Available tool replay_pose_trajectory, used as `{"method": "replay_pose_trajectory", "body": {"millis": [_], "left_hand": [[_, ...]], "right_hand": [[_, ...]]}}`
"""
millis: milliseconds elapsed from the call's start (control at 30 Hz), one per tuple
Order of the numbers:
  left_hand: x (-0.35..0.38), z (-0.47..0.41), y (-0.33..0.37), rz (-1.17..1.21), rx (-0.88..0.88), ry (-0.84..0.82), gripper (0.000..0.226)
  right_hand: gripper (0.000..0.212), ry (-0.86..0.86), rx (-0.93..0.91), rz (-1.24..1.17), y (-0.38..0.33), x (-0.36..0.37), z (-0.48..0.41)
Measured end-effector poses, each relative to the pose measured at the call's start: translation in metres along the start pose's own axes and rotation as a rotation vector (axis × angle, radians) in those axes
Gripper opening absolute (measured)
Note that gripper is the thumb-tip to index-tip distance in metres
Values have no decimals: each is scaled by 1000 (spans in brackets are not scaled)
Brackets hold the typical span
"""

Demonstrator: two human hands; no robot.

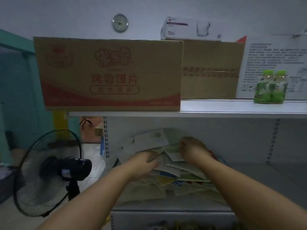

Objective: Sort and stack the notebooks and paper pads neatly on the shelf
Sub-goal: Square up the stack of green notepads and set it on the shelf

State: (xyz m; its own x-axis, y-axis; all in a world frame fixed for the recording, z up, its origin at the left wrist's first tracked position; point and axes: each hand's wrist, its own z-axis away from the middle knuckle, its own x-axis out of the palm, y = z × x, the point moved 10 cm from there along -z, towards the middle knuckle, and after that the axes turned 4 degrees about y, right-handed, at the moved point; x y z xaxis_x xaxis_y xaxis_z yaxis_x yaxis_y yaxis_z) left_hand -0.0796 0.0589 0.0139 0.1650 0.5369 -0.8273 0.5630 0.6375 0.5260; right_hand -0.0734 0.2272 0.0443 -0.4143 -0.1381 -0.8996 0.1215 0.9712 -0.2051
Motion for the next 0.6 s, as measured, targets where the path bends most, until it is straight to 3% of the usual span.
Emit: {"method": "replay_pose_trajectory", "body": {"millis": [67,233,333,467,600], "left_hand": [[-2,-13,-12,99,-15,-2,41],[-6,-39,-26,228,-34,32,32],[-10,-49,-44,607,-170,83,29],[-6,-51,-59,912,-368,52,22],[7,-46,-57,999,-501,-18,26]], "right_hand": [[36,33,116,-67,4,5,-22],[62,-67,313,-142,19,44,-48],[66,-14,348,-113,24,51,-54],[47,-25,407,-343,28,49,-69],[11,-197,658,-1020,26,58,-64]]}}
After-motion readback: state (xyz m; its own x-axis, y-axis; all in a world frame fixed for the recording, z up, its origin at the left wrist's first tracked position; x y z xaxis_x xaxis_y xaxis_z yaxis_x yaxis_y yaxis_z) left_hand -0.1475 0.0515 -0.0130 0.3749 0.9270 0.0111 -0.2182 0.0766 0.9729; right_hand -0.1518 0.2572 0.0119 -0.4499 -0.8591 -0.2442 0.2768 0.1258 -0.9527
